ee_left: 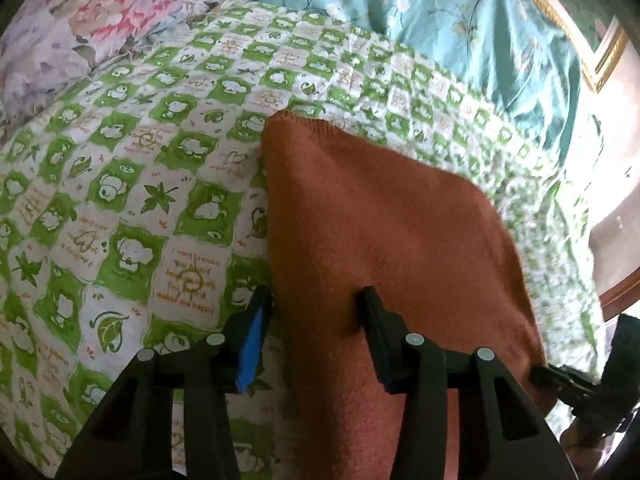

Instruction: Fold small clothes

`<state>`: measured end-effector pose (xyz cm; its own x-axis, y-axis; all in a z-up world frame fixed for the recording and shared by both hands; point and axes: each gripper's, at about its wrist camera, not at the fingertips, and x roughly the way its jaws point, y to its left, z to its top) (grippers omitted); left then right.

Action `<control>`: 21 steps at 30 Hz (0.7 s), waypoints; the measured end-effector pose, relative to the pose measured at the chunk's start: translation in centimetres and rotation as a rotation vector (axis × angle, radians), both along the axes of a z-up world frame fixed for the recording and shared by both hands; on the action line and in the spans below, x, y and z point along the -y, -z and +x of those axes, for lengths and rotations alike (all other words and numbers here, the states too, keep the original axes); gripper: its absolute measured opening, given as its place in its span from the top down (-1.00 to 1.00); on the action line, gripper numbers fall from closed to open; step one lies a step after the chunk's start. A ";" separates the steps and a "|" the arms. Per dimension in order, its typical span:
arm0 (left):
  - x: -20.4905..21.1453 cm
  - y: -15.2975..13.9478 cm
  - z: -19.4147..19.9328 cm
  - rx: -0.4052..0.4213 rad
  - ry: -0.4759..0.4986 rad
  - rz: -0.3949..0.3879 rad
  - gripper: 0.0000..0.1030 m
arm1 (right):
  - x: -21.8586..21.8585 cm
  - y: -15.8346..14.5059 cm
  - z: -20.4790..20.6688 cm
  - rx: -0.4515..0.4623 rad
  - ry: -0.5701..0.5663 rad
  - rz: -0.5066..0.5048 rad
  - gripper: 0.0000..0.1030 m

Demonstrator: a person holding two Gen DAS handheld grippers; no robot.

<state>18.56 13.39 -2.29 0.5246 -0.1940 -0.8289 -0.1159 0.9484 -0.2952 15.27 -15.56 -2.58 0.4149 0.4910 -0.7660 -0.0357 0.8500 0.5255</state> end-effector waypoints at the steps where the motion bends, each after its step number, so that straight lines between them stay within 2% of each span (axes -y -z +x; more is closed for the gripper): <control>1: 0.1 0.2 0.1 0.002 0.002 0.006 0.10 | 0.0 0.5 0.1 -0.011 -0.003 -0.039 0.70; 2: 0.2 0.5 0.2 0.002 0.004 0.014 0.08 | -0.1 1.6 0.3 -0.035 -0.005 -0.074 0.70; 5: 0.3 0.2 -0.2 0.008 0.002 0.034 0.07 | 0.1 2.9 0.0 -0.050 0.023 -0.053 0.67; 8: 0.3 -1.1 -2.0 0.027 0.006 0.061 0.07 | 0.6 1.7 -0.4 -0.030 0.048 -0.035 0.53; 10: 0.2 -1.9 -3.7 0.040 0.010 0.061 0.10 | 1.1 0.7 -0.5 -0.006 0.071 -0.038 0.52; 14: 0.4 -2.8 -7.9 0.056 0.037 0.019 0.10 | 1.8 -1.9 0.4 0.072 0.100 0.000 0.52; 17: 0.9 -2.7 -10.8 0.034 0.060 -0.024 0.07 | 0.7 -2.6 1.9 0.081 0.071 0.000 0.50; 20: 0.9 -2.5 -13.2 0.027 0.062 -0.063 0.00 | -0.2 -3.0 1.6 0.086 0.051 0.015 0.16; 21: 1.0 -2.3 -14.2 0.026 0.063 -0.069 0.00 | -0.3 -3.0 1.0 0.089 0.046 0.012 0.15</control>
